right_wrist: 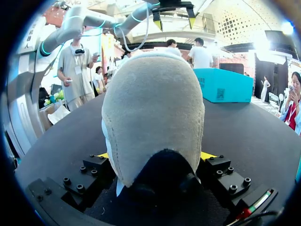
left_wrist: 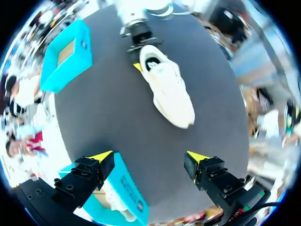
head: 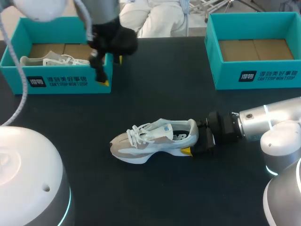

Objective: Take the shoe out of the shoebox, open the shoe tongue, remove and reinsert the insole, then place the shoe into the shoebox

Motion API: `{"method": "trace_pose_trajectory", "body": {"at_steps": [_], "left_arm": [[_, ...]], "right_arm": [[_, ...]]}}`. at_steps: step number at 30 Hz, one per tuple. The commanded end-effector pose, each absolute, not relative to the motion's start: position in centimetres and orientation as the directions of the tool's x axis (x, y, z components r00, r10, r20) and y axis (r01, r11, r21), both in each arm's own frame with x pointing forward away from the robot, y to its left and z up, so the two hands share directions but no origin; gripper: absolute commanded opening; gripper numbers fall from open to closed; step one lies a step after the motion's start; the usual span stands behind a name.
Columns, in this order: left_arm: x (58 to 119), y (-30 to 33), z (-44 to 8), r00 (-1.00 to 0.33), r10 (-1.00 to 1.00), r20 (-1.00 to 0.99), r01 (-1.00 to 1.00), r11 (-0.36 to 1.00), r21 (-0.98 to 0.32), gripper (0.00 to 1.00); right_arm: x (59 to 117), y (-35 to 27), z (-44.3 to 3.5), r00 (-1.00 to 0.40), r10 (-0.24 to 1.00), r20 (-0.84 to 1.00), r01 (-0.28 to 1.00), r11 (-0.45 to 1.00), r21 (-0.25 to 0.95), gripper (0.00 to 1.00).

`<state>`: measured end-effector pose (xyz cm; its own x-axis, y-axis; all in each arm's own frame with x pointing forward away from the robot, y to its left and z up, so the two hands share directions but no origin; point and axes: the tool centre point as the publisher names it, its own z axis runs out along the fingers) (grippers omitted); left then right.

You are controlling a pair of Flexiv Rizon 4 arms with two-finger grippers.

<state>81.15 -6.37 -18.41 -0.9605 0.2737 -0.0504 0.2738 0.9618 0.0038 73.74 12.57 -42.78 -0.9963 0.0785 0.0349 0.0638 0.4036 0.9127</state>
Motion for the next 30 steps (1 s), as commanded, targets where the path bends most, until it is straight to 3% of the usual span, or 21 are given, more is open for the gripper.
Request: {"method": "trace_pose_trajectory", "body": {"at_steps": [1,24,30], "left_arm": [[79.7,-9.1,-19.1,-0.814,-0.58,-0.023,-0.575,0.811,-0.106,1.0],[78.0,-10.3,-19.4,-0.816,-0.577,-0.007,-0.572,0.811,-0.123,1.0],[75.7,-10.9,-20.9,-0.651,-0.759,-0.007,-0.756,0.648,-0.092,1.0]], "right_arm": [[74.0,13.1,-44.0,-0.996,0.079,0.035,0.064,0.408,0.911,0.0],[74.0,13.1,-44.0,-0.996,0.079,0.035,0.064,0.408,0.911,0.0],[74.0,13.1,-44.0,-0.996,0.079,0.035,0.064,0.408,0.911,0.0]]}}
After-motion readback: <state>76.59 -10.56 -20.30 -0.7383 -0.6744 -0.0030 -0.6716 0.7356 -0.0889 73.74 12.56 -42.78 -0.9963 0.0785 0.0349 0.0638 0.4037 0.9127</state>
